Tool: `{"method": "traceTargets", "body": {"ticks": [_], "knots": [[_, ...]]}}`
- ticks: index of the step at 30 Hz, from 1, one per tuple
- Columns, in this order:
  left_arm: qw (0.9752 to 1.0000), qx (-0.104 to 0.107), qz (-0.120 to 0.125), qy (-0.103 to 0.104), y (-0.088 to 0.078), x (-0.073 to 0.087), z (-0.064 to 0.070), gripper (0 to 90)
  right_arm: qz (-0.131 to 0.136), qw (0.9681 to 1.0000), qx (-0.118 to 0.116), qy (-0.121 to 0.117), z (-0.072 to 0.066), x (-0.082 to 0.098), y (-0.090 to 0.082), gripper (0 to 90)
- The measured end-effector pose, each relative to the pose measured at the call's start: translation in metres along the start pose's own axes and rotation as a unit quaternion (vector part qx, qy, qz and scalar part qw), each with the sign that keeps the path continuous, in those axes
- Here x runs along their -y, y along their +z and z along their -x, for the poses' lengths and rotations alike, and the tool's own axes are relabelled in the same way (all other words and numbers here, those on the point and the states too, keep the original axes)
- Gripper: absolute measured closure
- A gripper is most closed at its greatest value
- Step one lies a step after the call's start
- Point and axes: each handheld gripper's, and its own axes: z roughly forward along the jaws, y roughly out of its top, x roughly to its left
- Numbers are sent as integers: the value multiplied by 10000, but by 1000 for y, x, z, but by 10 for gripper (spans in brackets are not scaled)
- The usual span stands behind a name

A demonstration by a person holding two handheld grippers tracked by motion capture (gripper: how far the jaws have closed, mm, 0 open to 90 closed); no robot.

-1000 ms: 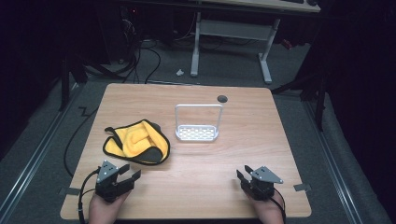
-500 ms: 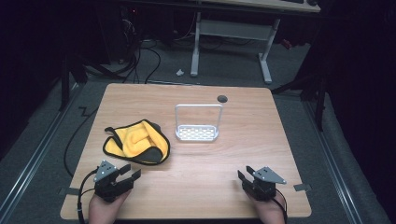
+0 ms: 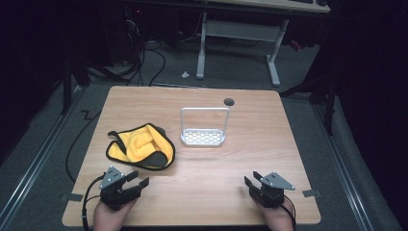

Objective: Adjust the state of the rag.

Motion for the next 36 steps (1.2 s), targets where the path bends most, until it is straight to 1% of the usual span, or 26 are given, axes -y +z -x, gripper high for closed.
{"method": "traceTargets", "body": {"ticks": [2, 5, 9, 10, 13, 14, 17, 18, 21, 22, 24, 25, 26, 27, 28, 30, 33, 34, 36], "knots": [[10000, -10, 10, 74, -1, -1, 4, 421, -9, 10000, 4, -23, -1, 0, 0, 577], [9998, -64, 123, 168, -3, -4, 9, 394, -22, 10000, -9, -31, -1, 0, 1, 575], [9993, -35, 263, 257, -5, -11, 17, 364, -13, 10000, -11, -25, -1, 0, 1, 574], [9991, -33, 303, 287, -5, -13, 19, 354, -22, 10000, -17, -14, -1, 0, 1, 574], [9983, -95, 332, 476, -2, -23, 26, 332, -37, 10000, -22, -23, -1, 1, 1, 573], [9983, -76, 318, 491, 1, -27, 27, 330, -33, 10000, -20, -22, -1, 0, 1, 573], [9979, -143, 294, 568, 10, -40, 29, 324, -9, 10000, -48, -56, -1, 0, 1, 573], [9976, -216, 280, 602, 14, -44, 29, 320, -2, 10000, -52, -57, -1, 0, 0, 573], [9955, -524, 231, 752, 30, -52, 25, 312, 10, 10000, -75, -58, -2, -1, 0, 573], [9948, -632, 169, 779, 36, -54, 24, 311, 16, 9999, -76, -64, -2, -1, -1, 573], [9942, -793, 28, 723, 48, -56, 19, 304, 11, 9999, -93, -64, -2, -1, -1, 572], [9942, -793, 28, 723, 48, -56, 19, 307, 11, 9999, -93, -64, -2, -1, -1, 572], [9923, -989, -258, 706, 60, -55, 13, 319, 8, 9999, -103, -76, -2, -1, -1, 570], [9900, -1137, -377, 741, 65, -53, 12, 339, 8, 9999, -107, -76, -2, -1, -1, 570], [9887, -1190, -488, 776, 69, -51, 10, 387, 13, 9999, -111, -71, -2, -1, -1, 570], [9872, -1238, -595, 806, 72, -49, 10, 532, 15, 9999, -112, -51, -2, -1, -1, 570], [9877, -1164, -550, 882, 68, -47, 15, 763, 19, 9999, -124, -79, -2, -1, -1, 570], [9885, -1110, -507, 891, 66, -47, 18, 829, 19, 9999, -128, -80, -2, -1, -1, 570], [9902, -941, -481, 913, 62, -46, 23, 857, 7, 9999, -127, -82, -2, -1, -1, 570]]}}
